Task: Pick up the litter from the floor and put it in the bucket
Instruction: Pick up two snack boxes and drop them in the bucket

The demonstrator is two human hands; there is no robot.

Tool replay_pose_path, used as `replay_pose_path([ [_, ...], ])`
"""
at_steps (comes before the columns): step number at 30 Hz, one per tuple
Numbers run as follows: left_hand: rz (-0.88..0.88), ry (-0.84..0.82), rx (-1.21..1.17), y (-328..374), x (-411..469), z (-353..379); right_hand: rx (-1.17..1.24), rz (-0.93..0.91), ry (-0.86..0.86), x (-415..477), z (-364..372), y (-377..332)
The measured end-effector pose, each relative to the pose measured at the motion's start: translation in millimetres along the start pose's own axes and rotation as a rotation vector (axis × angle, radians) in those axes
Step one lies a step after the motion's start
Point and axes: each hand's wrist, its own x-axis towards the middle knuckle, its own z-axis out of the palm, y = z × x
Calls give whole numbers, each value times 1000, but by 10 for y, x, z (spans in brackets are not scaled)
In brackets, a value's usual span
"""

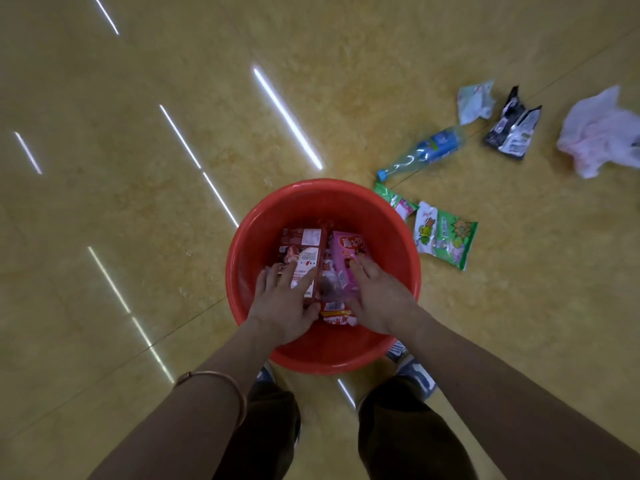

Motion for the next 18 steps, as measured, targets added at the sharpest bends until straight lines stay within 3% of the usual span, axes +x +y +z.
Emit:
replay_pose_path([
  [7, 96, 177, -123, 427, -707, -725, 120, -79, 174, -770, -807, -243],
  [18, 354, 371, -165, 1311, -2185, -2434, 423, 20, 550, -2667, -2217, -160],
])
